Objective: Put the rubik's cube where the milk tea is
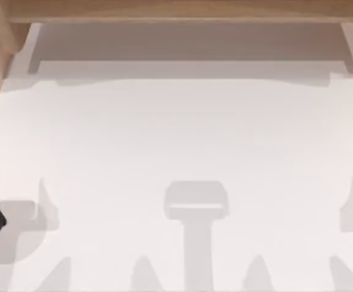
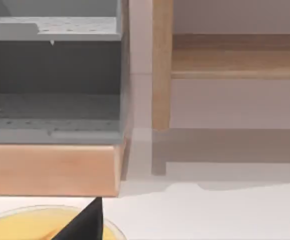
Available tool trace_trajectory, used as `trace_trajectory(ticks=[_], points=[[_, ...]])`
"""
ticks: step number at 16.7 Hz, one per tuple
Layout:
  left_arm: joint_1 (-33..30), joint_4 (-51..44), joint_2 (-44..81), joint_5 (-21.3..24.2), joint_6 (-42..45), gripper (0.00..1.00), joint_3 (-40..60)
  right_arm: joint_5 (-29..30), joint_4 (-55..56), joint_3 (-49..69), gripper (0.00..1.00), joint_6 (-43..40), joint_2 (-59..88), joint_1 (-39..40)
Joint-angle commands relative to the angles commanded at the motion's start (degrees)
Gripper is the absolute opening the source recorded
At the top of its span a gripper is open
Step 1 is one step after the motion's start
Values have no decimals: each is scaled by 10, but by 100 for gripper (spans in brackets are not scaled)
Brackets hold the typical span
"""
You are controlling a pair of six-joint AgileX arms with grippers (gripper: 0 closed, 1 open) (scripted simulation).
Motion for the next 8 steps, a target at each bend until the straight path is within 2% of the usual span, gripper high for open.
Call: trace_trajectory(ticks=[4, 8], points=[[-8, 2, 18, -7, 1, 100, 18, 0, 0, 0, 100, 0, 0, 0], [-48, 10, 127, -45, 5, 100, 124, 0, 0, 0, 100, 0, 0, 0]])
